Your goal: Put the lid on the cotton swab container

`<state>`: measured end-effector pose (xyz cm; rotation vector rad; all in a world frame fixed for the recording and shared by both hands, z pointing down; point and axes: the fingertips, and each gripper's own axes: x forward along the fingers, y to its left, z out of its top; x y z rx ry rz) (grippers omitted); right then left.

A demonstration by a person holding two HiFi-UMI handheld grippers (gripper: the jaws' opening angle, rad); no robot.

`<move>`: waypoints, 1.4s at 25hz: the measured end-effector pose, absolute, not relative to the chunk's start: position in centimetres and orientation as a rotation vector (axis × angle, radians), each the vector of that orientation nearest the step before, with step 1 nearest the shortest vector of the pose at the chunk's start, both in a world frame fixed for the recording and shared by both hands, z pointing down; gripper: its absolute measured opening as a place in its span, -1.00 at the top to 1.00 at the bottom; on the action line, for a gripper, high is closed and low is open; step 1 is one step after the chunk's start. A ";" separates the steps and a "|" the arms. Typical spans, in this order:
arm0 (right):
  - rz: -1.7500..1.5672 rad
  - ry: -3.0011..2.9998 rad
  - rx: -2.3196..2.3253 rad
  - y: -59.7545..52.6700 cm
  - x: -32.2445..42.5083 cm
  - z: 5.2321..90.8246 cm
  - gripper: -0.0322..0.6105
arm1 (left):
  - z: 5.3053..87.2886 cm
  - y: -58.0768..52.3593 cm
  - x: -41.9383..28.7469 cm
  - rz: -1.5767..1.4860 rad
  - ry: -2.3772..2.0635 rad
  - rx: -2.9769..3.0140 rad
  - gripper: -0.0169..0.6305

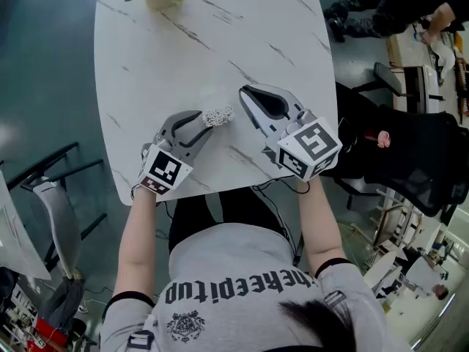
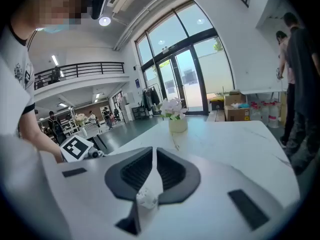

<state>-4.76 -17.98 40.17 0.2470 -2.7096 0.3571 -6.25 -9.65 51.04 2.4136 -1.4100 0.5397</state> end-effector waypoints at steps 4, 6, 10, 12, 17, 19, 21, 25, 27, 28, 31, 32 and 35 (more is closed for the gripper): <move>0.369 -2.690 0.163 -18.2 -5.5 41.0 0.74 | 50.9 -9.5 -6.1 0.543 -1.416 2.413 0.43; 0.374 -2.674 0.096 -18.1 -6.1 41.5 0.69 | 50.9 -9.6 -6.1 0.544 -1.417 2.418 0.44; 0.344 -2.631 -0.020 -17.6 -6.9 42.7 0.62 | 50.8 -9.6 -6.1 0.552 -1.425 2.421 0.44; 0.344 -2.615 -0.070 -17.3 -7.1 43.2 0.59 | 50.8 -9.6 -6.1 0.553 -1.429 2.418 0.44; 0.366 -2.584 -0.158 -17.0 -7.5 44.3 0.50 | 50.8 -9.5 -6.1 0.554 -1.438 2.415 0.44; 0.378 -2.573 -0.186 -16.9 -7.7 44.7 0.48 | 50.9 -9.5 -6.1 0.558 -1.438 2.414 0.44; 0.384 -2.564 -0.210 -16.7 -7.9 44.9 0.48 | 50.9 -9.4 -6.1 0.562 -1.439 2.415 0.45; 0.387 -2.568 -0.224 -16.4 -7.8 44.6 0.51 | 50.9 -9.4 -6.1 0.563 -1.447 2.410 0.45; 0.388 -2.573 -0.228 -16.3 -7.7 44.4 0.52 | 50.9 -9.4 -6.1 0.562 -1.451 2.407 0.45; 0.384 -2.575 -0.231 -16.3 -7.6 44.3 0.53 | 51.0 -9.4 -6.1 0.561 -1.452 2.405 0.45; 0.371 -2.575 -0.238 -15.9 -7.2 43.9 0.52 | 50.9 -9.4 -6.1 0.558 -1.449 2.404 0.45; 0.371 -2.574 -0.241 -15.7 -7.1 43.8 0.51 | 50.9 -9.4 -6.1 0.558 -1.446 2.405 0.45; 0.375 -2.571 -0.253 -15.2 -6.7 43.4 0.50 | 50.9 -9.4 -6.2 0.557 -1.439 2.401 0.45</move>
